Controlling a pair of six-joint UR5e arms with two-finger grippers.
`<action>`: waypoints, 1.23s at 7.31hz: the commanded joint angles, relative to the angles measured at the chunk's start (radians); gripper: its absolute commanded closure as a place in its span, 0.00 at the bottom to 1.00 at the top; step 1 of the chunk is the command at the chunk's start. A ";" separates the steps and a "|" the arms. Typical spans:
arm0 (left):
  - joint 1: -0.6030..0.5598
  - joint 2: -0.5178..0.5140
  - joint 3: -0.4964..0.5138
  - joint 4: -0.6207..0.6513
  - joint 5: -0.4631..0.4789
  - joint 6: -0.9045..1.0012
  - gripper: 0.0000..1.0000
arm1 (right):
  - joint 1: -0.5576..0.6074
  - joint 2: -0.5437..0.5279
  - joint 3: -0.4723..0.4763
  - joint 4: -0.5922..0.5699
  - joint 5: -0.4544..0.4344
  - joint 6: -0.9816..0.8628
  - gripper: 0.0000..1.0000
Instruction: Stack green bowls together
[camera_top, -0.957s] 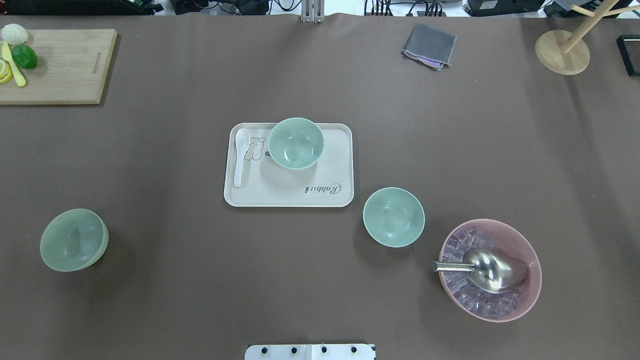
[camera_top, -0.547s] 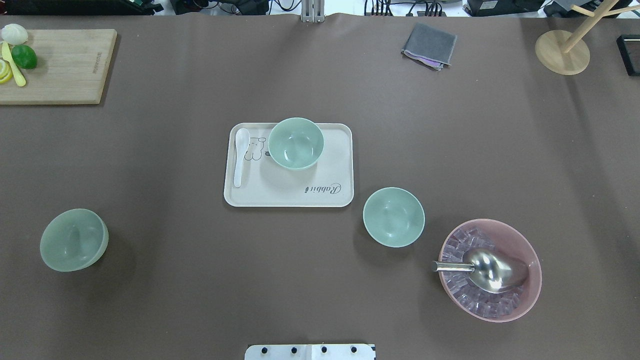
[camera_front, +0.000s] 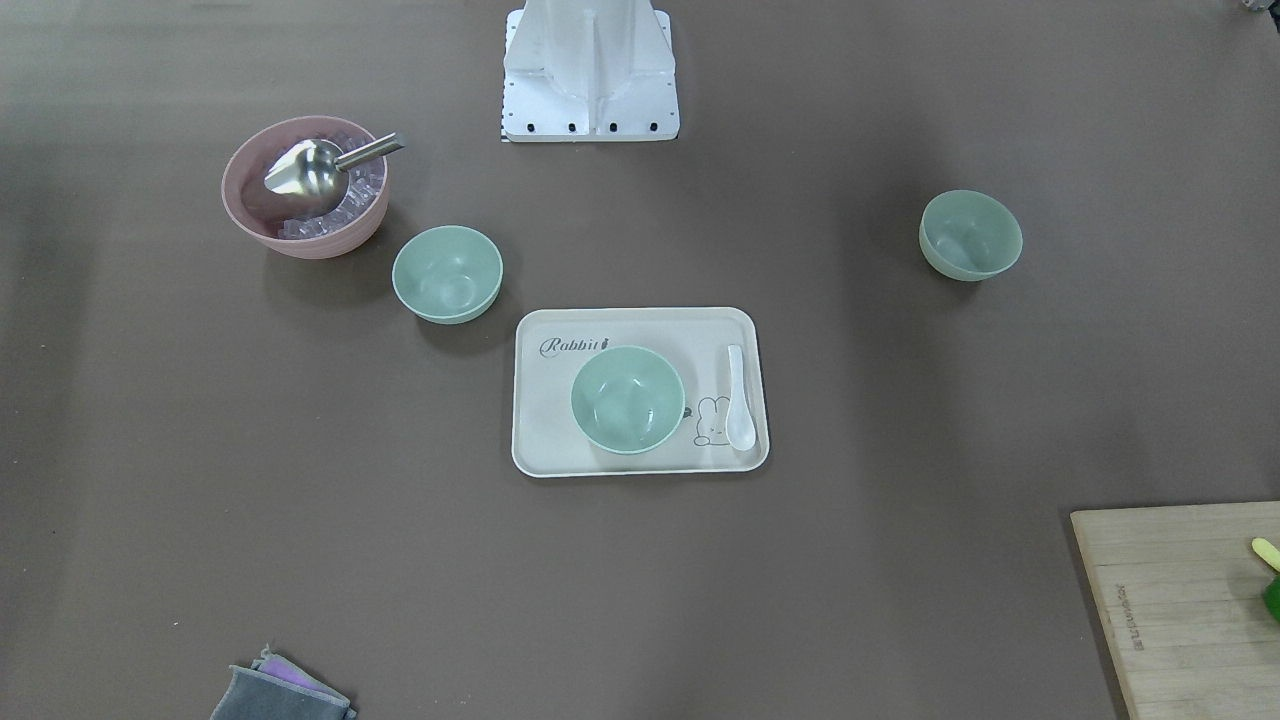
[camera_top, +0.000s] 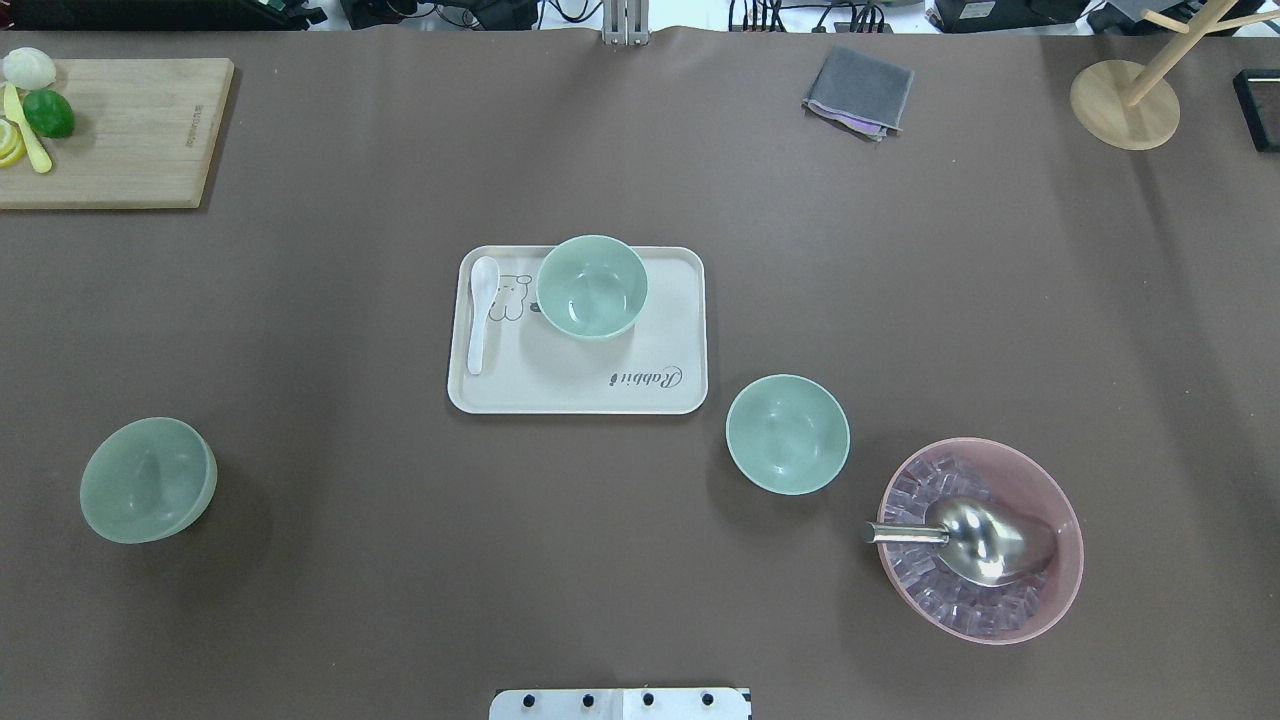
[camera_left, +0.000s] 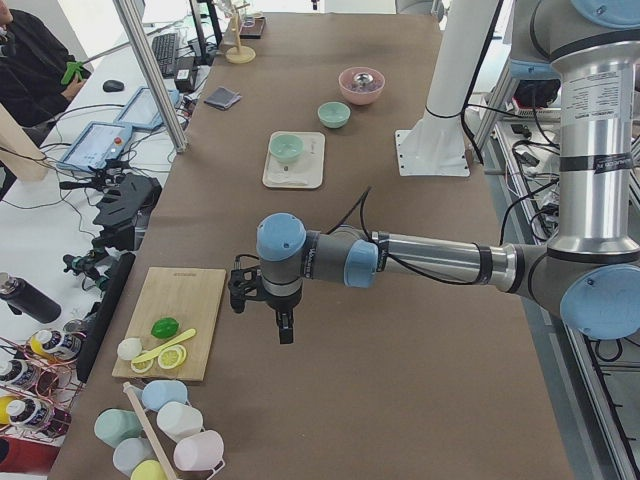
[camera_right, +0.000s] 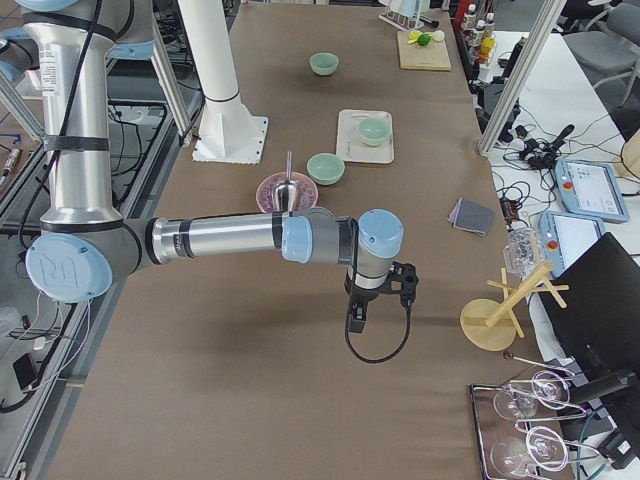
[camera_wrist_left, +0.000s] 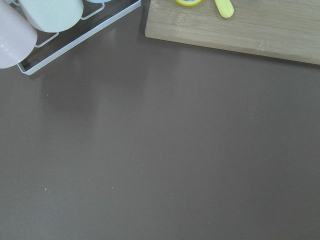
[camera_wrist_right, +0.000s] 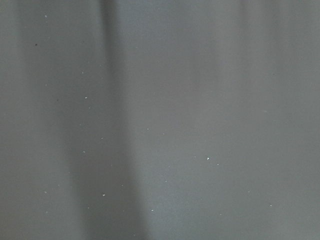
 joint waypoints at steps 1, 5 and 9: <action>0.027 -0.017 -0.052 -0.008 -0.003 0.001 0.02 | -0.006 0.002 0.000 0.002 0.000 0.002 0.00; 0.187 -0.090 -0.055 -0.058 -0.013 -0.135 0.02 | -0.082 0.039 0.015 0.012 0.005 0.117 0.00; 0.383 -0.114 -0.025 -0.237 -0.040 -0.391 0.02 | -0.116 0.059 0.015 0.014 0.020 0.118 0.00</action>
